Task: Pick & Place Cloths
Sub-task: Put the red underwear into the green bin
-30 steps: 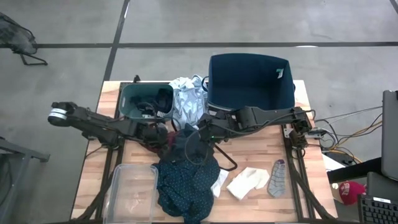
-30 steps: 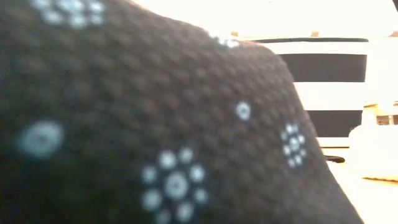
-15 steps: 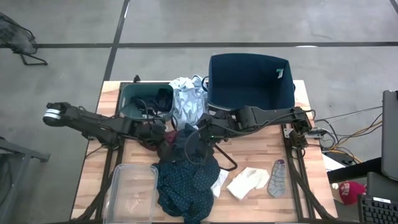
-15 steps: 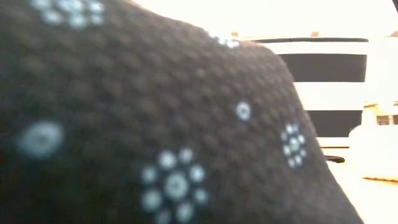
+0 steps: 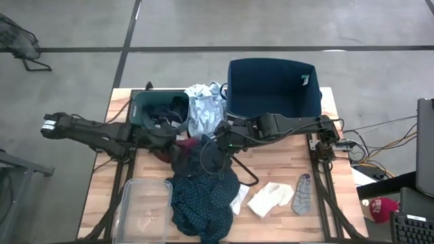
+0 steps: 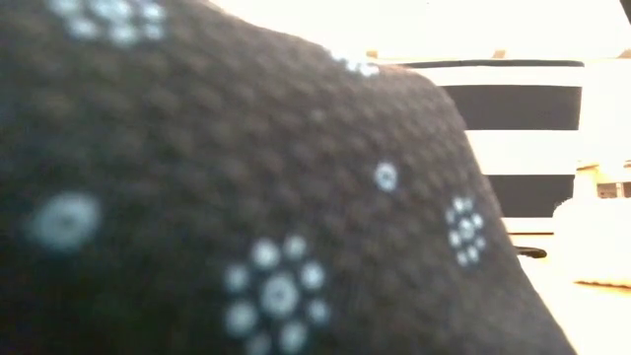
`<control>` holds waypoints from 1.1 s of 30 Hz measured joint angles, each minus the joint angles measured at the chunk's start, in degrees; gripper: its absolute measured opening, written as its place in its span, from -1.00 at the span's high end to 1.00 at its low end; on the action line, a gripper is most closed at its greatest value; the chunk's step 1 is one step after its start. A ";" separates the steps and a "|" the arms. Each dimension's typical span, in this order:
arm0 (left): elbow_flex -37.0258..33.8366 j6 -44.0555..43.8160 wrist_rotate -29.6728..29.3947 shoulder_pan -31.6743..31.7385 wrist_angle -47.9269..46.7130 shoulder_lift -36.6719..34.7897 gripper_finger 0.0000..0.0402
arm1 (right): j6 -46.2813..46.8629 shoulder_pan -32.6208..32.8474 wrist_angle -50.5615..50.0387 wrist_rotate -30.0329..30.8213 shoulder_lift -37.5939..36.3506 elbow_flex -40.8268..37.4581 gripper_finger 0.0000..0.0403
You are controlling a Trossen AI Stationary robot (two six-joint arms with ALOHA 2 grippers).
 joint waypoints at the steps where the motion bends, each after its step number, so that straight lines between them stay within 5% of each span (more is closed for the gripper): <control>1: 1.08 0.39 -0.51 0.00 0.00 -0.68 0.98 | -0.01 0.00 0.00 -0.01 0.00 0.00 0.74; 24: 41.72 17.92 -24.16 0.04 -25.18 -2.67 0.99 | 0.10 0.02 0.00 -0.19 0.00 -0.04 0.68; 33: 47.72 25.55 -41.50 0.16 -32.38 -1.63 0.99 | 0.23 0.02 0.37 -0.17 0.00 -0.04 0.63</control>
